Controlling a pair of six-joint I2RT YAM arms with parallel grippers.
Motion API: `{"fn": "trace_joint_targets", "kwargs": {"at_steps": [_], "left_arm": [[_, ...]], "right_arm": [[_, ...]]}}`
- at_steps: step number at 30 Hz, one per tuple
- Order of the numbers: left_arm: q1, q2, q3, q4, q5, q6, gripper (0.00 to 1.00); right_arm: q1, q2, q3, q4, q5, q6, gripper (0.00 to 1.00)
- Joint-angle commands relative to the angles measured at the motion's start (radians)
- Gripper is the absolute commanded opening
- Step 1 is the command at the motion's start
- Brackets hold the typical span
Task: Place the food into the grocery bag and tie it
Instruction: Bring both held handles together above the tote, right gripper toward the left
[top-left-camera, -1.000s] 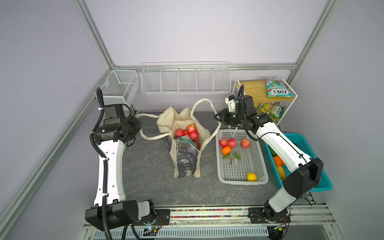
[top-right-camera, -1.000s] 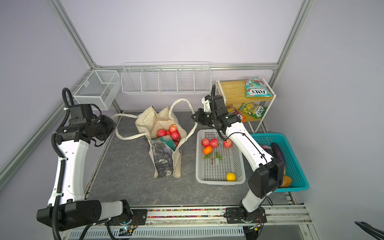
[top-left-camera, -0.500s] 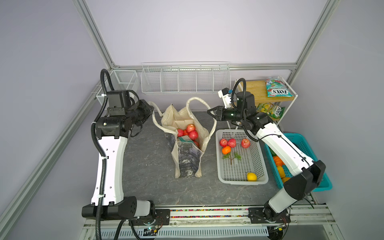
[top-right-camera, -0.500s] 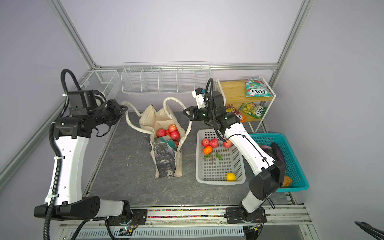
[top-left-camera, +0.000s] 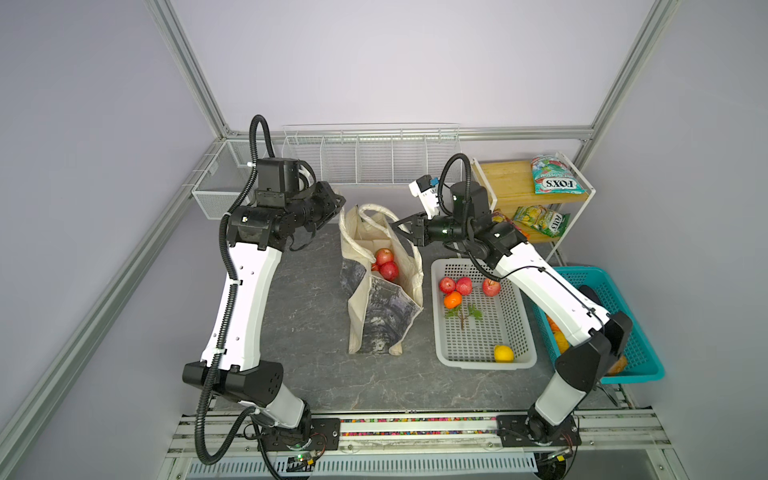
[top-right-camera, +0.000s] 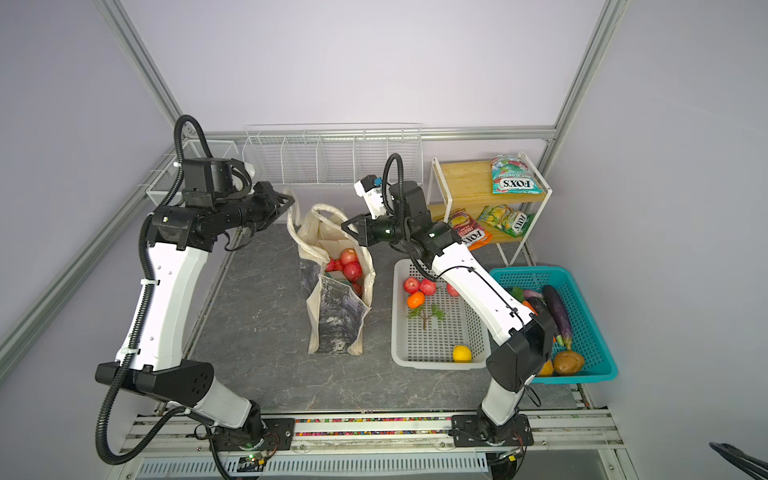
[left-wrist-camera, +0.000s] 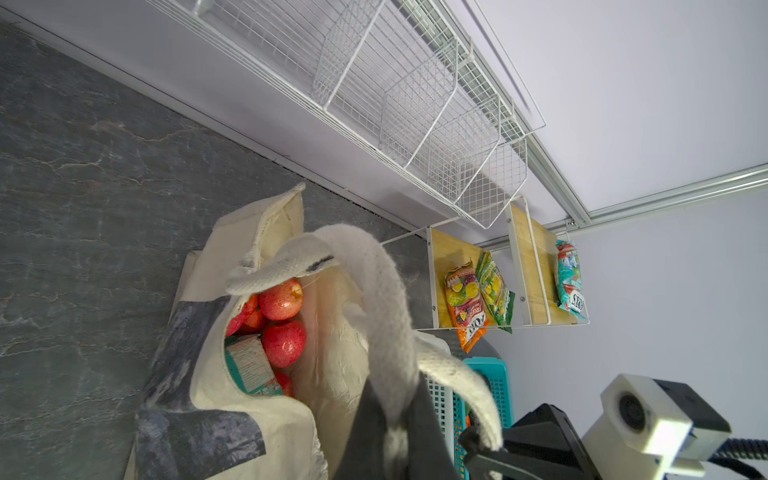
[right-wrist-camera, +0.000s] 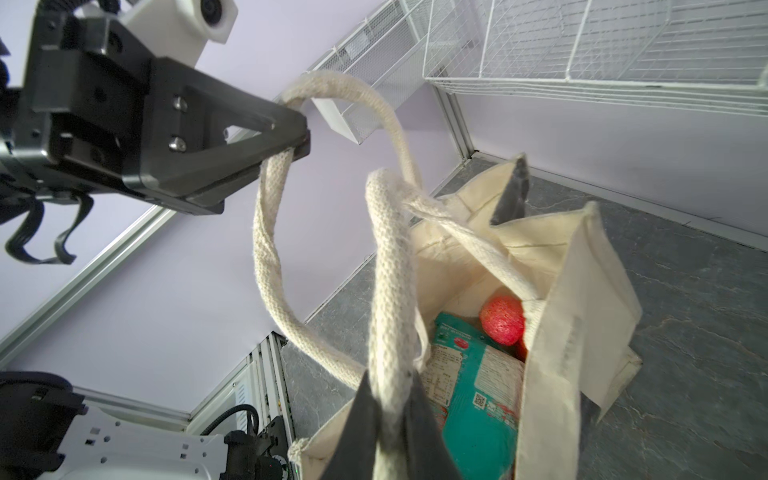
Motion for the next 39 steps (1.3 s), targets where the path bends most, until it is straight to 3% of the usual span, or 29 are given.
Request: {"fn": "trace_joint_targets", "kwargs": {"at_steps": [1, 25, 39], "left_arm": [[-0.023, 0.022, 0.056, 0.027, 0.037, 0.01, 0.0], [-0.173, 0.062, 0.103, -0.057, 0.138, 0.048, 0.0], [-0.198, -0.007, 0.0, -0.059, 0.149, 0.039, 0.0]], "right_arm": [[0.03, 0.022, 0.023, 0.046, -0.044, -0.048, 0.07], [0.05, 0.144, -0.006, 0.366, -0.045, -0.009, 0.07], [0.027, 0.173, -0.052, 0.564, 0.047, 0.051, 0.07]]}}
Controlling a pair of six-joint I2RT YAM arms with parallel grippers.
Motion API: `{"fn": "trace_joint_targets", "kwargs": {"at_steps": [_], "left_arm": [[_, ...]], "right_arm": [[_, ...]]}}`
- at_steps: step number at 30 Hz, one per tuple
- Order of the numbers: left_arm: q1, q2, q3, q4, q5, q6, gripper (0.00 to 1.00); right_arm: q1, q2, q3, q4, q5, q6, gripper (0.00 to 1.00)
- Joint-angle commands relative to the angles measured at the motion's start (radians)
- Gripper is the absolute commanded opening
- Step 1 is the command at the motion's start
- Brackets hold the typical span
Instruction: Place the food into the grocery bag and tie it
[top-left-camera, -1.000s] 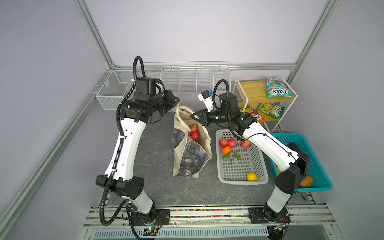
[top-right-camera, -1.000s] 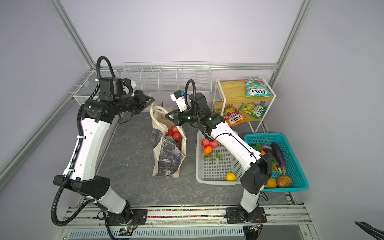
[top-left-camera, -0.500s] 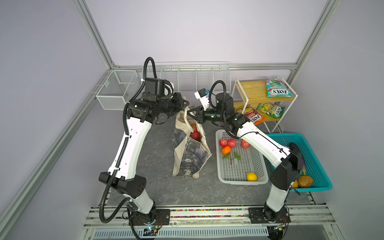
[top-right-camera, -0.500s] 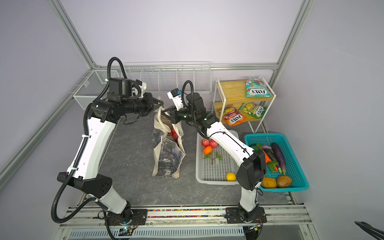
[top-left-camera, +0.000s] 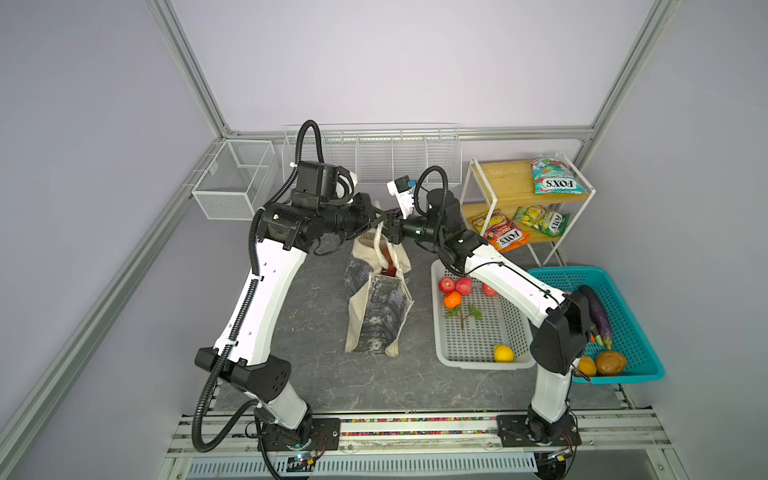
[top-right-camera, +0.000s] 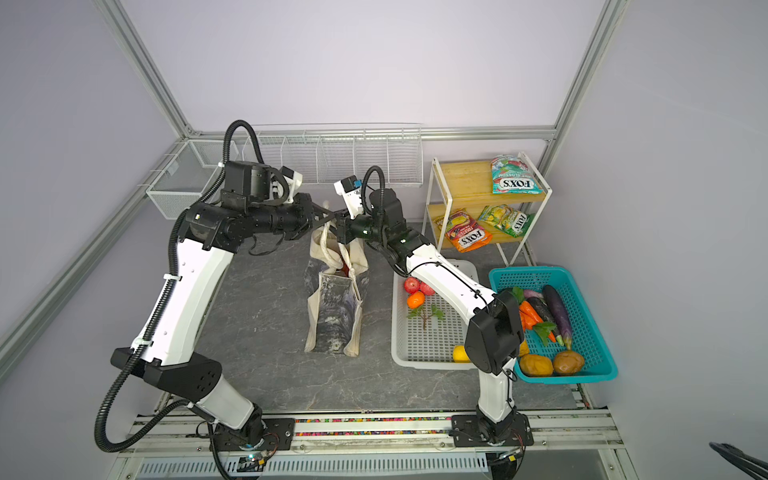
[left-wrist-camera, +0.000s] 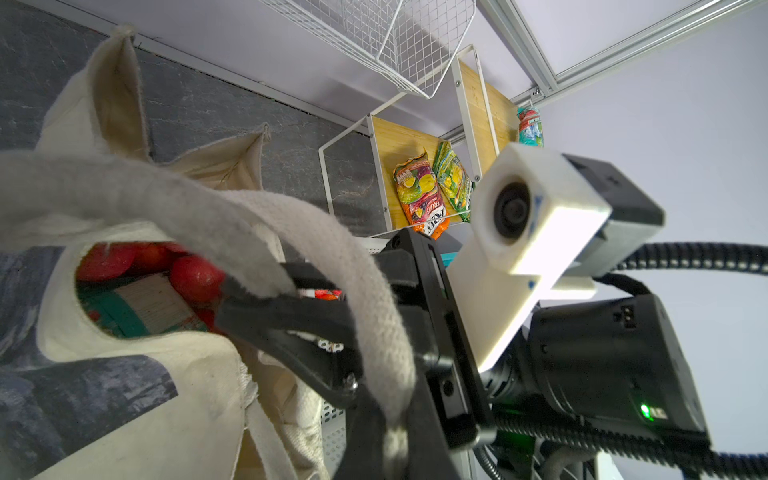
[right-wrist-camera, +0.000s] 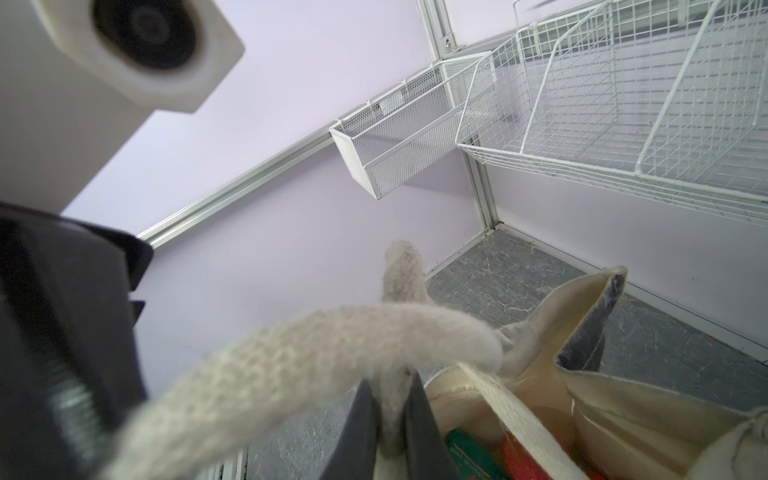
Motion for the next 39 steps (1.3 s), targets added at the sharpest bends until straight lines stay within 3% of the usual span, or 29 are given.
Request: {"fn": "trace_joint_targets", "kwargs": {"at_steps": [1, 4, 8, 16, 20, 25, 39], "left_arm": [[-0.008, -0.043, -0.029, 0.006, 0.031, 0.012, 0.0], [-0.008, -0.056, -0.054, -0.001, 0.033, 0.014, 0.1], [-0.009, -0.063, -0.061, -0.006, 0.028, 0.022, 0.41], [0.003, -0.075, -0.021, -0.001, -0.031, 0.028, 0.61], [0.059, -0.134, -0.082, 0.085, -0.089, -0.048, 0.66], [0.141, -0.179, -0.186, 0.256, -0.057, -0.17, 0.68], [0.143, -0.126, -0.338, 0.467, 0.021, -0.38, 0.61]], "right_arm": [[-0.014, 0.003, -0.022, 0.12, 0.04, 0.026, 0.07], [-0.022, -0.004, -0.038, 0.152, 0.051, 0.039, 0.07], [-0.024, -0.006, -0.047, 0.174, 0.052, 0.044, 0.07], [-0.024, -0.018, -0.07, 0.188, 0.049, 0.048, 0.07], [-0.024, -0.032, -0.079, 0.184, 0.041, 0.042, 0.07], [-0.025, -0.062, -0.107, 0.178, 0.028, 0.027, 0.07], [-0.024, -0.127, -0.166, 0.162, 0.016, -0.016, 0.07]]}}
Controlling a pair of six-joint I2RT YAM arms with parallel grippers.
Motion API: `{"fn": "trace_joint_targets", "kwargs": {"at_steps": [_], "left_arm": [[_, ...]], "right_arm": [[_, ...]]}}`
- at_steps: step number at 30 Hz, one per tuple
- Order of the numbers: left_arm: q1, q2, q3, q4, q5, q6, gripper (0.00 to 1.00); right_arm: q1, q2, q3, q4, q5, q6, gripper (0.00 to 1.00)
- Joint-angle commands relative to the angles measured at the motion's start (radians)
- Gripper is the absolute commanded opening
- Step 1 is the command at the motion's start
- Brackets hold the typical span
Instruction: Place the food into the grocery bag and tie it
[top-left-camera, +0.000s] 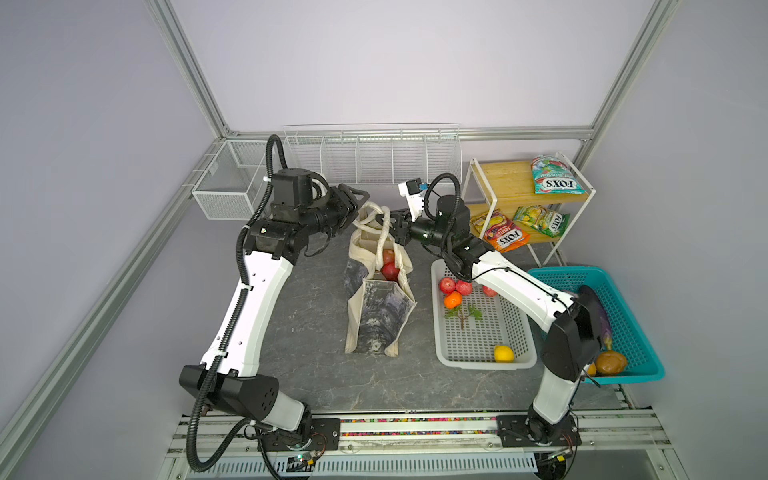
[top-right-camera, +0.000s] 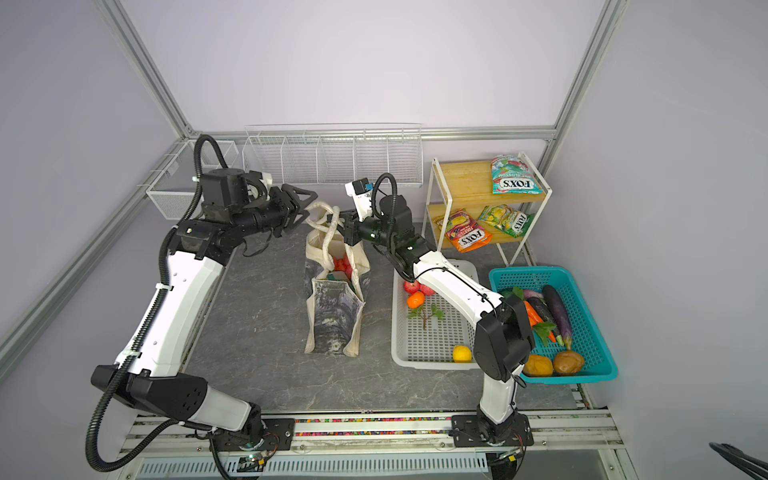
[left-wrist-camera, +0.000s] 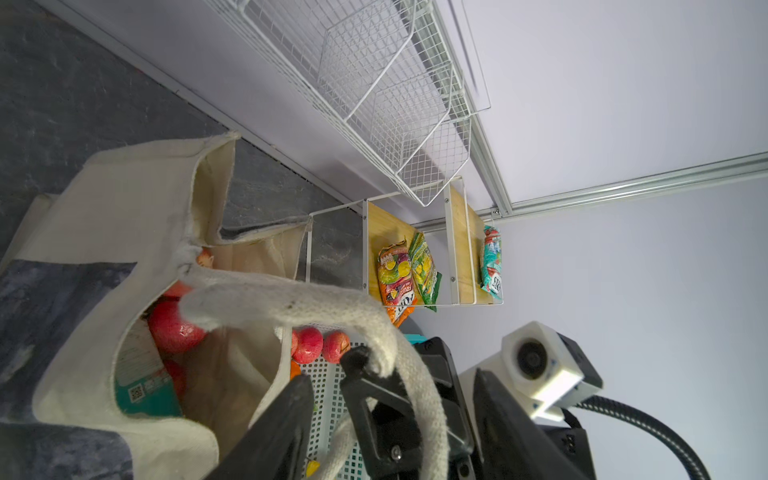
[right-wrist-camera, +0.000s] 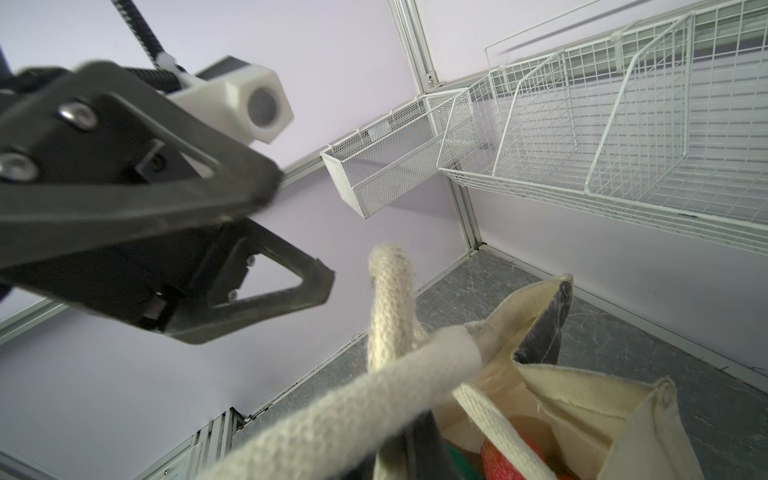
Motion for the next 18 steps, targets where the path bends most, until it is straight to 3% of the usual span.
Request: {"fn": "trace_joint_targets", "kwargs": {"at_steps": [1, 8, 18], "left_arm": [[-0.003, -0.005, -0.039, 0.109, 0.019, -0.079, 0.61], [-0.019, 0.012, -0.088, 0.201, 0.017, -0.157, 0.49], [-0.019, 0.055, -0.09, 0.211, 0.005, -0.138, 0.39]], "right_arm": [[-0.005, -0.051, -0.019, 0.022, -0.014, -0.026, 0.07], [-0.005, -0.057, -0.024, 0.02, -0.03, -0.027, 0.07], [-0.004, -0.071, -0.036, 0.017, -0.039, -0.035, 0.07]]}}
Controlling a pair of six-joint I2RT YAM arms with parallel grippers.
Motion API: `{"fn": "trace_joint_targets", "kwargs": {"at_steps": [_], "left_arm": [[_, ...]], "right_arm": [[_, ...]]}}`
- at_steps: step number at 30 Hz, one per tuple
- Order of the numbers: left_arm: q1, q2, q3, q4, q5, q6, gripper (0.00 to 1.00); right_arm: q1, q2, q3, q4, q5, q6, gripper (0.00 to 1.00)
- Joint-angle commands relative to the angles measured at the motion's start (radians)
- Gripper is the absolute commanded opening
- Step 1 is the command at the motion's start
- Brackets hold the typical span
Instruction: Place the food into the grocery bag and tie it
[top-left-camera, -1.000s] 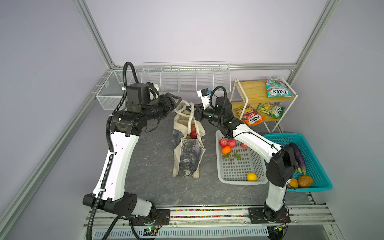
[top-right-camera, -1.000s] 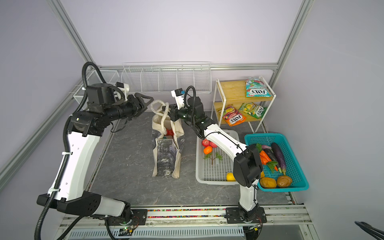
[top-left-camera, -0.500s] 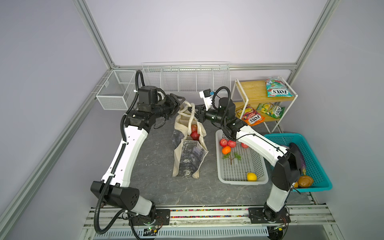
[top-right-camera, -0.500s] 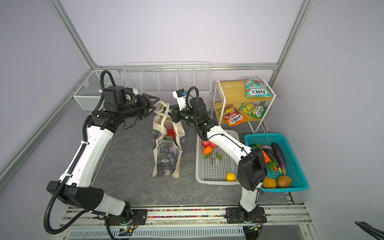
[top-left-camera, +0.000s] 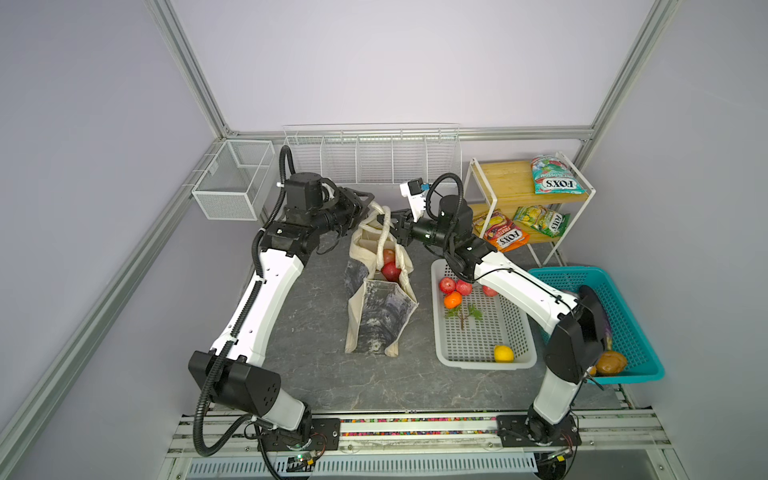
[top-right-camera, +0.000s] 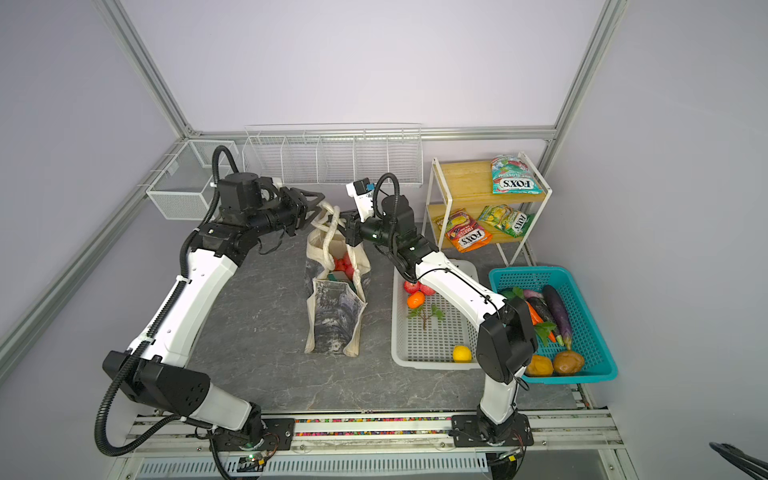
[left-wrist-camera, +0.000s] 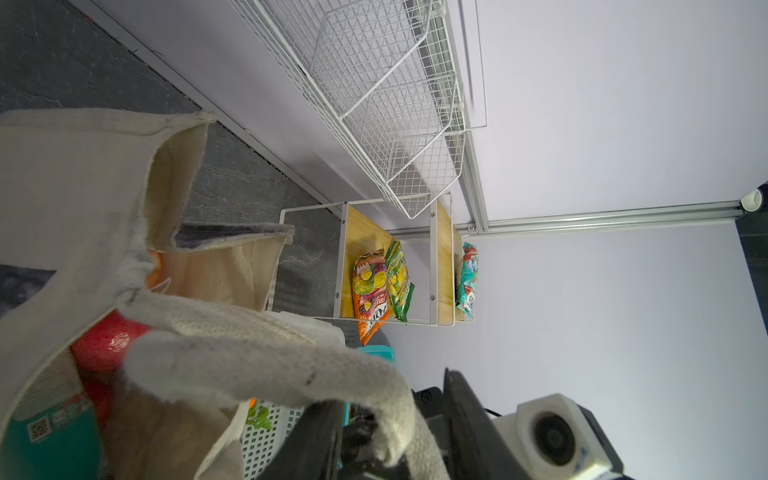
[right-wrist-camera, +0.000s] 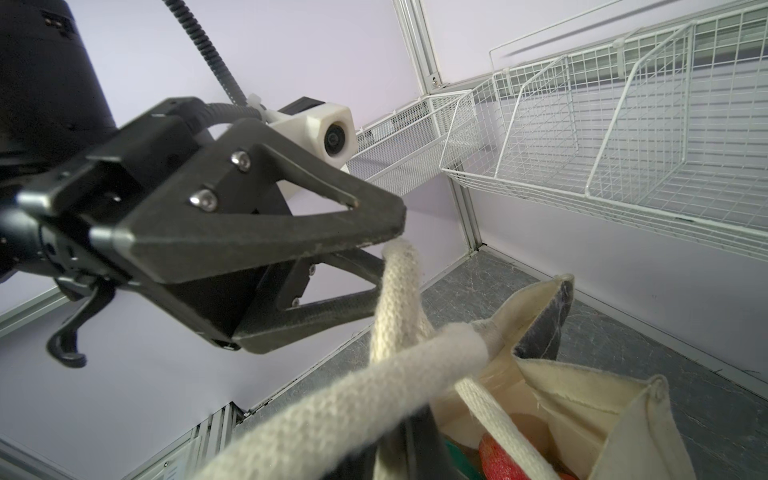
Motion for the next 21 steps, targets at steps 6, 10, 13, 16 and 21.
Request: {"fn": "trace_joint_targets", "kwargs": {"at_steps": [6, 10, 13, 16, 21], "left_arm": [[-0.003, 0.051, 0.018, 0.031, 0.006, 0.013, 0.34], [-0.003, 0.063, 0.027, 0.024, 0.018, 0.023, 0.28], [-0.003, 0.067, 0.029, 0.022, 0.02, 0.027, 0.23], [-0.003, 0.073, 0.044, 0.013, 0.028, 0.036, 0.12], [-0.003, 0.06, 0.069, -0.071, 0.029, 0.103, 0.0]], "right_arm": [[-0.002, -0.06, -0.031, 0.02, -0.033, -0.021, 0.07], [-0.002, -0.061, -0.028, 0.016, -0.035, -0.026, 0.07], [-0.003, -0.056, -0.019, 0.006, -0.039, -0.03, 0.07], [-0.003, -0.055, -0.012, -0.003, -0.038, -0.036, 0.07], [-0.006, -0.062, -0.002, -0.036, -0.024, -0.062, 0.2]]}}
